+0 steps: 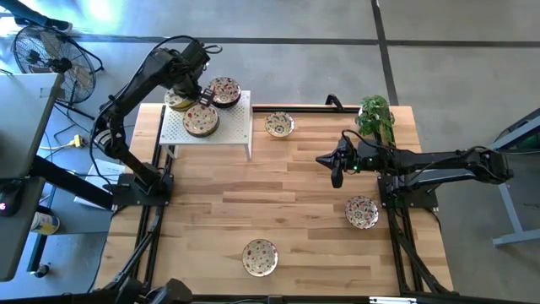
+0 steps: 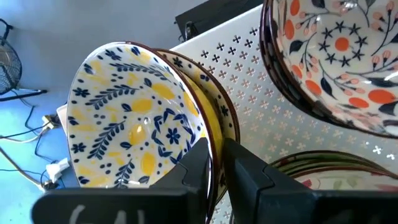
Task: Pick & Place Mini bowls
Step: Stack the yellow patterned bowl on the stacked yellow patterned bowls on the shelf, then stack the blue patterned bowl on the stacked blue patterned bowls on the shelf
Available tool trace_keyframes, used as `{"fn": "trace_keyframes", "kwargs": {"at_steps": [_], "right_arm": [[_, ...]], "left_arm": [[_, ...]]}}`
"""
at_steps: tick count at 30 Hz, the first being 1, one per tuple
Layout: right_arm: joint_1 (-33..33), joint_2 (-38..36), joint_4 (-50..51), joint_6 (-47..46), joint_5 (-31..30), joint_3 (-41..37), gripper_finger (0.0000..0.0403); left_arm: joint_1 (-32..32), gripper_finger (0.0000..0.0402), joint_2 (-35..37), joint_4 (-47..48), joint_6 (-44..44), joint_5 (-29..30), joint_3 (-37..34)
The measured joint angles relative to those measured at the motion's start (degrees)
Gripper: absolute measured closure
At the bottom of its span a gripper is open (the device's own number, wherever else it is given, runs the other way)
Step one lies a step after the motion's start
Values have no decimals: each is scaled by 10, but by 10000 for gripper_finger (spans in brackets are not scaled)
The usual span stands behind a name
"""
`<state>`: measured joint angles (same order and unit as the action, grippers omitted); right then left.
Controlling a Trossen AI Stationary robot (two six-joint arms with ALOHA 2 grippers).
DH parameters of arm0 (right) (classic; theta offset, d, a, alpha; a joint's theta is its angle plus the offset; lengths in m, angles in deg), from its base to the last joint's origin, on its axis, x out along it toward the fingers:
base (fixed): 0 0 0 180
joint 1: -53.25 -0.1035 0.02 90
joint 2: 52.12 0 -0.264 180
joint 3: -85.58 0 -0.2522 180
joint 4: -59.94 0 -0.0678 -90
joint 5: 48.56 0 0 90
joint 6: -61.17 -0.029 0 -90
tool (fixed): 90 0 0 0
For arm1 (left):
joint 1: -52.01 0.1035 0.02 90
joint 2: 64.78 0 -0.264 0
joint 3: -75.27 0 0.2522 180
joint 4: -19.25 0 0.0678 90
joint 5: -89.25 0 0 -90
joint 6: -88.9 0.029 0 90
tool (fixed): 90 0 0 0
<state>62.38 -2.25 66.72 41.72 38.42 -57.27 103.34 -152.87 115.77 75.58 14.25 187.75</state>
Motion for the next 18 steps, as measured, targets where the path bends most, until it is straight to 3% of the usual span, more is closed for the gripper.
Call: {"fn": "trace_keyframes", "kwargs": {"at_steps": [7,18], "right_arm": [[0,0,0,0,0,0,402],[0,0,-1,0,0,0,401]], "left_arm": [[0,352,1,12,11,-19,3],[0,255,2,18,14,-19,47]]}}
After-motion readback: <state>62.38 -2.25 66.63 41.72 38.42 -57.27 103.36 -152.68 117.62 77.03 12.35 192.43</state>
